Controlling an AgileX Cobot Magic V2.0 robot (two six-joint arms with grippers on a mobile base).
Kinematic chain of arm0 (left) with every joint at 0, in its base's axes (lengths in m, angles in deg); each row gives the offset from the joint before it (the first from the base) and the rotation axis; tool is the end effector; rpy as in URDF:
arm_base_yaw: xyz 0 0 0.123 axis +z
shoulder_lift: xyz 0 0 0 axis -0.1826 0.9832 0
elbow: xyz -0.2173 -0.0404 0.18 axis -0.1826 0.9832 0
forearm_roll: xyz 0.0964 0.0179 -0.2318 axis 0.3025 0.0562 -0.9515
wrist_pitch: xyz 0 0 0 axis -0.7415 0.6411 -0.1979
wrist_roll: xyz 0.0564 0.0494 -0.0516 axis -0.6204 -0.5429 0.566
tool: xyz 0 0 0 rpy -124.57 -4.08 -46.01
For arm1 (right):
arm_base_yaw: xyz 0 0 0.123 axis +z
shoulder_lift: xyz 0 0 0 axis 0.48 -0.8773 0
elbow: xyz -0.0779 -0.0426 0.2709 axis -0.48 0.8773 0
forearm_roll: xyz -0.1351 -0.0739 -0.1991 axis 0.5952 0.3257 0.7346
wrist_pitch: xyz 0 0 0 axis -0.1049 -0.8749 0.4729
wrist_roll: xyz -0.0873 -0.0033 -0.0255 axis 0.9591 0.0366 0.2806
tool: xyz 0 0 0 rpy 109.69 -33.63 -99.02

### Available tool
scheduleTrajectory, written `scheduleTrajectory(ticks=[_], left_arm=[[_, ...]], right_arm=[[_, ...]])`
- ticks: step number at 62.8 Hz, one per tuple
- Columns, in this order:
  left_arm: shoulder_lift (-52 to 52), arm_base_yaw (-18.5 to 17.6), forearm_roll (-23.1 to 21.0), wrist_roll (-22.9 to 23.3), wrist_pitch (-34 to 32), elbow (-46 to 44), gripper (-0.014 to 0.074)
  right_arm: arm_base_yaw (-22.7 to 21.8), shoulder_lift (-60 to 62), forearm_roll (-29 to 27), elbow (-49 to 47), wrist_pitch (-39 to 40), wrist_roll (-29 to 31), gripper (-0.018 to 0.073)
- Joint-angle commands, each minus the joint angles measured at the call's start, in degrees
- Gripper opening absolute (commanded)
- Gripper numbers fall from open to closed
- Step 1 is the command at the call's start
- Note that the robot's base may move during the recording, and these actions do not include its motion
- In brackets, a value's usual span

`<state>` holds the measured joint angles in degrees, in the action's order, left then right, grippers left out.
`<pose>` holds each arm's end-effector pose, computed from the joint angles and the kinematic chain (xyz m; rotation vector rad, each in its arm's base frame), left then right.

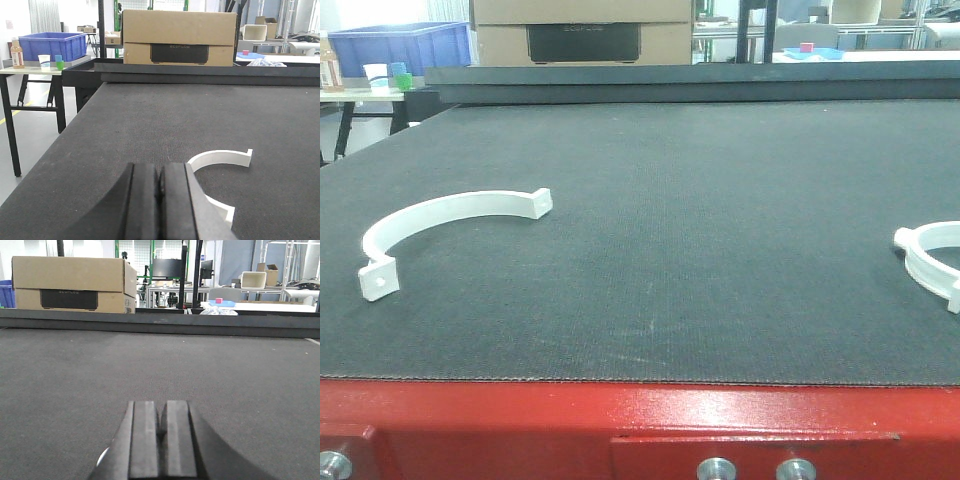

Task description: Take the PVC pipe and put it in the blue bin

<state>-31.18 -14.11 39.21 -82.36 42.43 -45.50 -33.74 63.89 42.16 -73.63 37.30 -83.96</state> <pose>0.0567 -0.0036 0.2092 0.0543 1.5178 -0.0437 0.0563 -0.0049 0.2119 0.0880 1.4955 -0.0468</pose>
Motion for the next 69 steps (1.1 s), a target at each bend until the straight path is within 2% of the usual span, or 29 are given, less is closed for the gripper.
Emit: scheduleTrajectory(ticks=[1, 61, 64, 69], left_arm=[[-0.2, 0.0, 0.0, 0.4, -0.8, -0.2, -0.0111], [-0.2, -0.1, 0.0, 0.4, -0.9, -0.2, -0.0111], [-0.2, -0.1, 0.0, 0.4, -1.2, -0.2, -0.0111], [-0.2, -0.1, 0.0, 0.4, -5.4, -0.2, -0.0111]], right_arm=[[0.1, 0.2, -0.1, 0.0, 1.2, 0.2, -0.0167], [0.1, 0.2, -0.1, 0.0, 1.2, 0.2, -0.0167], [0.1, 0.2, -0.1, 0.0, 2.2, 0.2, -0.0167], [0.1, 0.2, -0.1, 0.0, 4.6, 0.2, -0.0167]])
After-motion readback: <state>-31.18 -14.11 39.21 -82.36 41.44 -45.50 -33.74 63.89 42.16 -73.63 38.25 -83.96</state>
